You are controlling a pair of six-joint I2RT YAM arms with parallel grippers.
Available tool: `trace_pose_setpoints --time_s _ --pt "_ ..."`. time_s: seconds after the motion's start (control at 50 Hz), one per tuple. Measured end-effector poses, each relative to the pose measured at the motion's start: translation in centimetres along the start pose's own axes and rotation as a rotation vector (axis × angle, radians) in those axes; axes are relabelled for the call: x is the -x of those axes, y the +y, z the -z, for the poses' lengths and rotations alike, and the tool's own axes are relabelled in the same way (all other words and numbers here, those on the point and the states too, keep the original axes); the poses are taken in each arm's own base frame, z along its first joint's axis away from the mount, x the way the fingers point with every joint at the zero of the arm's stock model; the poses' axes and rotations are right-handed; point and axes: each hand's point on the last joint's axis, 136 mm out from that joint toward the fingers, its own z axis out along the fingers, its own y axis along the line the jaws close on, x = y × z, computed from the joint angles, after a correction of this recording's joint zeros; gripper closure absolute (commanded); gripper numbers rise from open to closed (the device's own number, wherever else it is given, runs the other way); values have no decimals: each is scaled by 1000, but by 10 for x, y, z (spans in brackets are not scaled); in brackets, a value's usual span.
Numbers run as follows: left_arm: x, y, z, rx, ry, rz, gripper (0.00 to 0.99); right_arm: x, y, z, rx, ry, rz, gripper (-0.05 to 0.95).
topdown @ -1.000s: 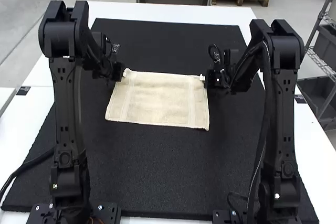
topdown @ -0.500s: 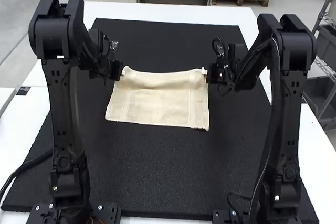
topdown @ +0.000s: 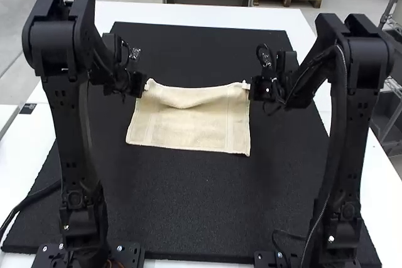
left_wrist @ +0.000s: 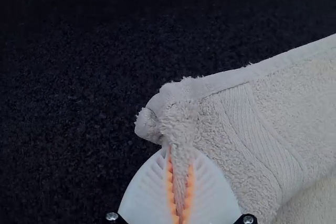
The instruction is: Fold the towel.
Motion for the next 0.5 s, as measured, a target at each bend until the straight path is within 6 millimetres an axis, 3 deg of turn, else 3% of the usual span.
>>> trace_pose_setpoints --time_s 0.3,0.5 --pt "-3 -2 16 12 -11 -2 974 -19 9 16 6 31 -18 920" --pt "-2 2 26 22 -18 9 974 -16 16 24 16 22 -12 920"
